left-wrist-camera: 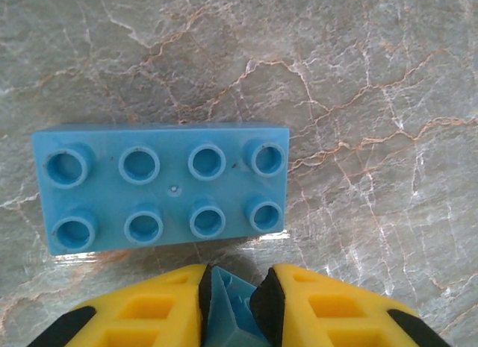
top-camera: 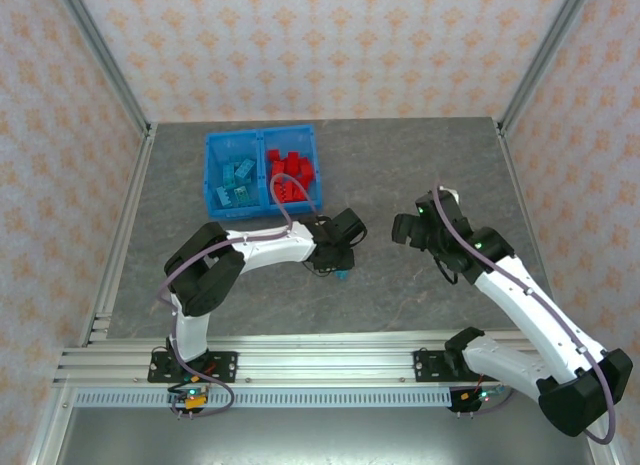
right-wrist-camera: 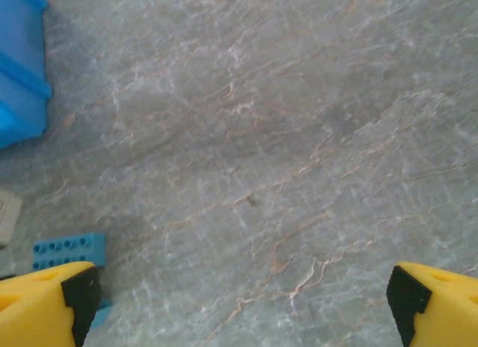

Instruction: Sort the legos into containers by color

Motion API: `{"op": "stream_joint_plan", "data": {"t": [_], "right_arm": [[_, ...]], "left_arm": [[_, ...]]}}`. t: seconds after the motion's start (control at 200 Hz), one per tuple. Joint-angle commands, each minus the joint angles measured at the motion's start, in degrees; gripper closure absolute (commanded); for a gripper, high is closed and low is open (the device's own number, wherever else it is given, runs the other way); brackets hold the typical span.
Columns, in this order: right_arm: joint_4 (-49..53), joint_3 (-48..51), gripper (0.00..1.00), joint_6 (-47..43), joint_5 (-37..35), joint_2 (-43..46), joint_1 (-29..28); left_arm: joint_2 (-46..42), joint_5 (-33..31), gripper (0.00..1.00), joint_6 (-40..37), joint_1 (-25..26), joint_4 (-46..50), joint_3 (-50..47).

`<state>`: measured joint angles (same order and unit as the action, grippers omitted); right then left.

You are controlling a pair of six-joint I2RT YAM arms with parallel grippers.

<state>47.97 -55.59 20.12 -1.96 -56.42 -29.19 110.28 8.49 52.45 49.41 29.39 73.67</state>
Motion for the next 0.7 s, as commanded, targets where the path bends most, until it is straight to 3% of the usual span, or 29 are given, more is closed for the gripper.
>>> {"op": "stream_joint_plan", "data": {"t": [0.0, 0.135, 0.235, 0.325, 0.505, 0.696], "right_arm": [[6.69, -2.3, 0.01, -1.25, 8.32, -1.33, 0.19], [9.6, -1.86, 0.01, -1.12, 10.89, -2.3, 0.14], [8.59, -1.02, 0.01, -0.05, 10.55, -1.94, 0.19], [6.92, -0.96, 0.0, 0.8, 10.83, -2.02, 0.13], [6.93, -1.8, 0.01, 0.88, 10.79, -2.11, 0.19], [9.01, -1.36, 0.01, 0.62, 12.04, -2.03, 0.19]], "left_arm": [[-0.29, -1.77, 0.71, -3.42, 0.51, 7.71, -3.3], [-1.34, -0.48, 0.41, -5.86, 0.51, 6.53, -3.86], [-3.37, 1.97, 0.31, -5.58, 0.72, 4.26, -3.9], [-2.98, 3.62, 0.3, -4.39, 1.94, 3.22, -3.36], [-1.21, 0.7, 0.44, -3.43, 3.24, 6.51, -2.99], [-1.21, -0.43, 0.43, -6.88, 3.72, 9.59, -3.59]]}}
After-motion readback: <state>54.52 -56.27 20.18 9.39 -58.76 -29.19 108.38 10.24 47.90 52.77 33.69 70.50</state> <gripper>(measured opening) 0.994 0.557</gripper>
